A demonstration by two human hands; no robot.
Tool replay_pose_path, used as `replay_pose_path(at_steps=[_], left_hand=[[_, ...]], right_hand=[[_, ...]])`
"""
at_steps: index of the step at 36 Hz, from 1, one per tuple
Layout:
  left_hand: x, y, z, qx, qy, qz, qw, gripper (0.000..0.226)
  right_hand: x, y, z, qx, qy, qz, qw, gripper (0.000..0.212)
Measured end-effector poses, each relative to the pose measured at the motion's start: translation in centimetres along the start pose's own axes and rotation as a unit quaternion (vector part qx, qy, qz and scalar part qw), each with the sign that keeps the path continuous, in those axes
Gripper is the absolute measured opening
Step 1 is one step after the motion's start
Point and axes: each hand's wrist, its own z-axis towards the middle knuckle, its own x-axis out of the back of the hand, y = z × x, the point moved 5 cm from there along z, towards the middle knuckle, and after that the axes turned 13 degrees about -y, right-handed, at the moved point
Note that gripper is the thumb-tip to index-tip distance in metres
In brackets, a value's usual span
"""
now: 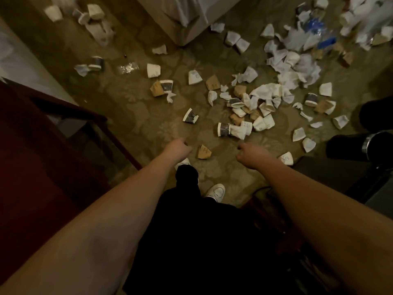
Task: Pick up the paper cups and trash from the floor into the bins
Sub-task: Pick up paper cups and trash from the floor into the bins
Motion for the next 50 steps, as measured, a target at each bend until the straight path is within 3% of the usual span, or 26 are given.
replay_pose_path(at_steps=[10, 21, 30, 36, 42, 46, 50], left_hand=[[1.4, -1.0, 14.2, 0.033, -0.062, -0.048, 0.996, 0.032], [-4.3, -3.8, 31.0, 0.064, -0.110, -0.033, 0.991, 0.040], [-11.9, -4.3, 43.1, 0.002, -0.122, 0.055, 0.991, 0.042], [-15.2, -5.0, 49.4, -0.036, -0.060, 0.158, 0.985, 0.044], [-17.7, -4.9, 53.8, -0.065, -0.020, 0.292, 0.954, 0.049], [-18.1, -5.3, 55.7, -0.075, -0.016, 0.346, 0.935, 0.045], [-17.9, -6.8, 57.2, -0.056, -0.028, 0.317, 0.946, 0.037]], right_hand=[[1.0, 0.0, 12.0, -0.028, -0.060, 0.014, 0.998, 0.047], [-3.5, 4.8, 29.6, -0.034, -0.102, 0.093, 0.990, 0.046], [-6.0, 9.1, 42.4, -0.037, -0.086, 0.074, 0.993, 0.044], [-6.7, 9.8, 50.0, -0.018, -0.014, 0.029, 0.999, 0.043], [-6.0, 9.3, 55.2, -0.003, 0.064, -0.002, 0.998, 0.067], [-6.4, 9.3, 58.0, -0.004, 0.038, -0.008, 0.999, 0.079], [-6.9, 9.4, 60.0, -0.019, 0.023, -0.026, 0.999, 0.082]])
